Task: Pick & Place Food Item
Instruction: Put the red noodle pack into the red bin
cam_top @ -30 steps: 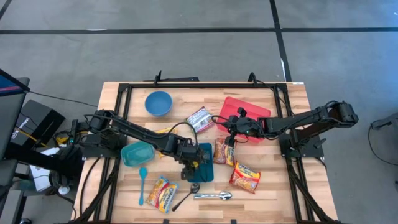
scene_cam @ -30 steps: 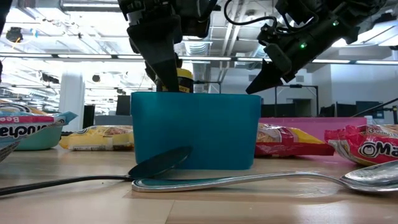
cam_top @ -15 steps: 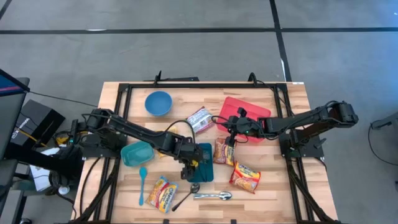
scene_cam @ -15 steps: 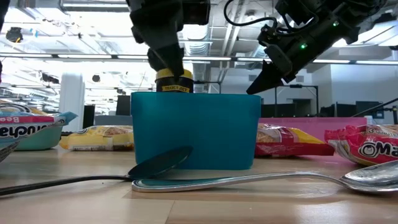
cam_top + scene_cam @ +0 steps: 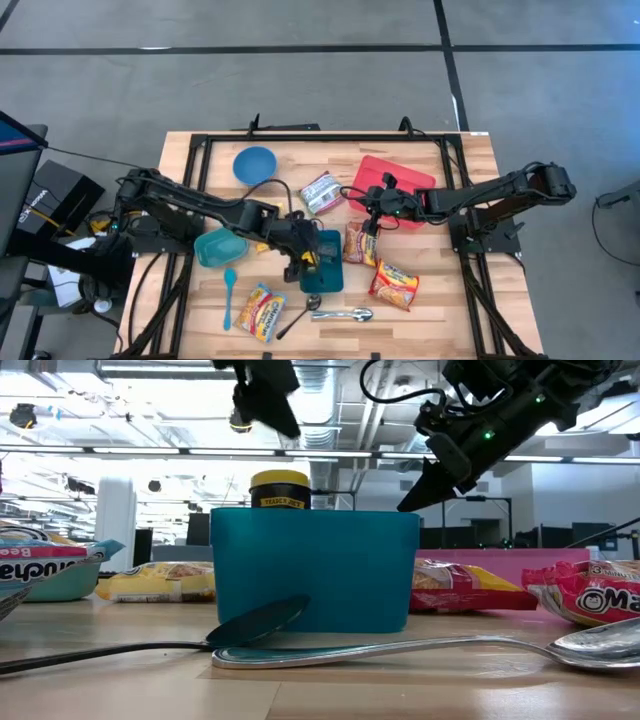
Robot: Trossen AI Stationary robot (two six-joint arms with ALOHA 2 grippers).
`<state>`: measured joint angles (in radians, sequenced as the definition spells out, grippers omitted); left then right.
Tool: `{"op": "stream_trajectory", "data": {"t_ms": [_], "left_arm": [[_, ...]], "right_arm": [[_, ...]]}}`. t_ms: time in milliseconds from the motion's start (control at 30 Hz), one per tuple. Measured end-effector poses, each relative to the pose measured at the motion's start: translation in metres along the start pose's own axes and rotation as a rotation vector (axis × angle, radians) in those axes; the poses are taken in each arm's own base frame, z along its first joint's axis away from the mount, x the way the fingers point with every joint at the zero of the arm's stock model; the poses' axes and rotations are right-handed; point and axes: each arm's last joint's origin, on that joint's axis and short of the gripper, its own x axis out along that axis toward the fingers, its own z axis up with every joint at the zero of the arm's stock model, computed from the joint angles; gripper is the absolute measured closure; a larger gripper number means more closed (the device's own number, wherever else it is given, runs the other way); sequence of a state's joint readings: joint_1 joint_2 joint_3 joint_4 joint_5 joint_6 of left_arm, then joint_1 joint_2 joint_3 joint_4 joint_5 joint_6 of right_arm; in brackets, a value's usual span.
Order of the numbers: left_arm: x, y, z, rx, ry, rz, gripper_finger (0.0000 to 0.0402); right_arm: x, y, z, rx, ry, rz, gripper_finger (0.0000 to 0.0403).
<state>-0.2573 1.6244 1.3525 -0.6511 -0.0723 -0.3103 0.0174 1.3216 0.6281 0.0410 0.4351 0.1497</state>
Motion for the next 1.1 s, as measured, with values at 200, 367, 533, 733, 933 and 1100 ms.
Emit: {"op": "stream_trajectory", "data": {"t_ms": [200, 367, 533, 733, 933, 1100], "left_arm": [[-0.030, 0.002, 0.002, -0.004, -0.066, 0.018, 0.0112], [-0.049, 0.008, -0.008, -0.007, -0.108, 0.058, 0.0112], [-0.059, 0.017, -0.029, -0.021, -0.145, 0.121, 0.0112], [-0.063, 0.027, -0.054, -0.045, -0.252, 0.131, 0.0113], [-0.060, 0.033, -0.073, -0.058, -0.430, 0.077, 0.0113], [-0.056, 0.036, -0.084, -0.024, -0.553, 0.053, 0.0113]], "right_arm": [[0.000, 0.000, 0.000, -0.002, 0.004, -0.001, 0.0403], [0.000, 0.000, -0.001, -0.006, 0.010, -0.001, 0.0403], [0.000, 0.000, -0.002, -0.012, 0.023, -0.002, 0.0403], [0.000, 0.000, -0.004, -0.015, 0.038, 0.020, 0.0403], [-0.001, 0.001, -0.008, 0.027, 0.087, 0.062, 0.0403], [-0.006, -0.001, -0.011, 0.091, 0.139, 0.085, 0.0403]]}}
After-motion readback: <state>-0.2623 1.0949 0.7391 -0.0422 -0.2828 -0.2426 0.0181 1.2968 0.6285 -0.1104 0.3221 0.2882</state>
